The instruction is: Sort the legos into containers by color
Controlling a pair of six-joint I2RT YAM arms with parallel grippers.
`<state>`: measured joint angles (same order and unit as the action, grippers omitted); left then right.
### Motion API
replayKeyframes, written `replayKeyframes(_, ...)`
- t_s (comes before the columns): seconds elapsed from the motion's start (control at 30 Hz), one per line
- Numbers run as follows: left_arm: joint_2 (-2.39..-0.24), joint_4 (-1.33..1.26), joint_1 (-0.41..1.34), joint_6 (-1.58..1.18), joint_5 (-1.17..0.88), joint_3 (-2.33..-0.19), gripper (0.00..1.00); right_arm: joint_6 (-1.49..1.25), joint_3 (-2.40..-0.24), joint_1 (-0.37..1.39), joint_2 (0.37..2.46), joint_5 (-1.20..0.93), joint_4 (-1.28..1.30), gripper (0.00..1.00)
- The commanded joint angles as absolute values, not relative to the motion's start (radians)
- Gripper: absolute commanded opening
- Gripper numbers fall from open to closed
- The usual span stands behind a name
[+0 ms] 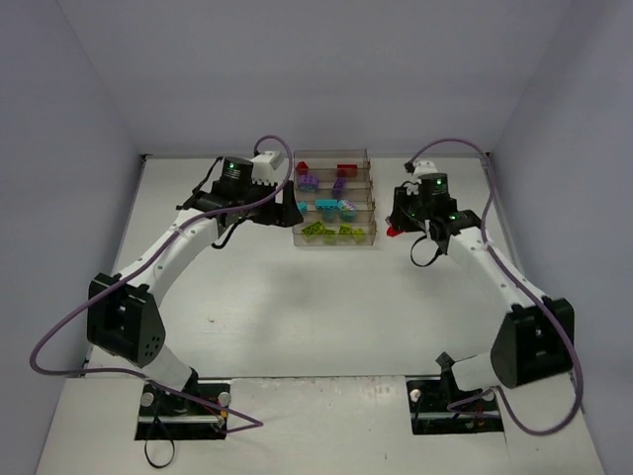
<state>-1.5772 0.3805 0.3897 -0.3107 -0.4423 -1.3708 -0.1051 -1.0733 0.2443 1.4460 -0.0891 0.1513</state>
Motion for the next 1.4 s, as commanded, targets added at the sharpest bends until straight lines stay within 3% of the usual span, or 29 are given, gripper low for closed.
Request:
replayKeyframes(0.0,-1.488,0.272,0.390,-0.422,-0.529,-1.379,0.76,-0.194,-1.091,0.256,1.310,-0.187,-0.032,0.00)
replayKeyframes(0.17,-1.439,0.106,0.414,-0.587,-0.545,-1.315,0.76,-0.325,-1.069,0.302,1.289,-0.229,-0.223,0.00)
replayKeyframes(0.43,-1.356,-0.132,0.554,-0.552,-0.252,-1.226,0.76,-0.504,-1.094,0.409,1.345,-0.166,-0.383,0.00)
replayKeyframes(0.83,-1.433,-0.144,0.630,-0.439,-0.161,-1.262,0.75,-0.578,-1.118,0.520,1.396,-0.101,-0.434,0.00)
replayKeyframes(1.0,-1.447,-0.127,0.640,-0.391,-0.147,-1.266,0.65,-0.589,-1.120,0.522,1.401,-0.106,-0.445,0.00)
replayKeyframes(1.37,-1.483,-0.207,0.646,-0.379,-0.144,-1.256,0.65,-0.609,-1.117,0.528,1.410,-0.129,-0.448,0.00)
